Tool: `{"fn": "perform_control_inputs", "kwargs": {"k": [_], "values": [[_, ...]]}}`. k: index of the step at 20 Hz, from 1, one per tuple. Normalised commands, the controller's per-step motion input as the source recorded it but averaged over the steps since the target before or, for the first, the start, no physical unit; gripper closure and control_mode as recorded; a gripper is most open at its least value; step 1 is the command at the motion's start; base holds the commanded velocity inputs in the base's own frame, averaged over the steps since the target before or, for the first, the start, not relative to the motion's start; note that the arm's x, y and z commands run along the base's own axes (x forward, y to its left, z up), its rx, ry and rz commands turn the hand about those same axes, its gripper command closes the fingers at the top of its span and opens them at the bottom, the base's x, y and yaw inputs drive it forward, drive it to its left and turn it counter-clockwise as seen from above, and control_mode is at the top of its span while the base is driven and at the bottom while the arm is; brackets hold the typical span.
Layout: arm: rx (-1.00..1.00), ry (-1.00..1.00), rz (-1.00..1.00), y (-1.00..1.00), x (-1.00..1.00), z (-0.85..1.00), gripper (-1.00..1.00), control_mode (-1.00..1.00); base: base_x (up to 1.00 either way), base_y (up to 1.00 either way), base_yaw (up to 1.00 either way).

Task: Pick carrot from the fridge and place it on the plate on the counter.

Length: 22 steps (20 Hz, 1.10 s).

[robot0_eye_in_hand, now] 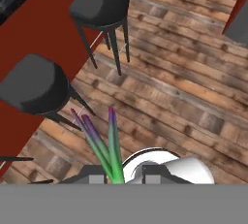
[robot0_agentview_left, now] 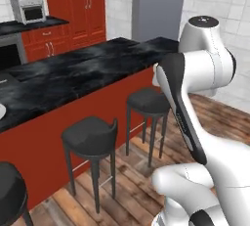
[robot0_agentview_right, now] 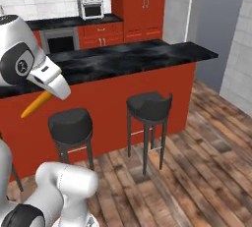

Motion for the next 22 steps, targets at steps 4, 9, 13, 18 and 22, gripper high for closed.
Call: {"fn": "perform_control_inputs", "kwargs": {"k": [4,9,13,18,22], "values": [[0.0,0.0,0.0,0.0,0.0,0.0,1.0,1.0,-0.06,0.68,0.39],[0.0,0.0,0.0,0.0,0.0,0.0,1.0,1.0,0.02,0.48,0.49],[0.0,0.0,0.0,0.0,0.0,0.0,1.0,1.0,0.22,0.53,0.4],[0.0,0.0,0.0,0.0,0.0,0.0,1.0,1.0,0.41,0.62,0.27],[0.0,0.0,0.0,0.0,0.0,0.0,1.0,1.0,0.73,0.27,0.17]]}}
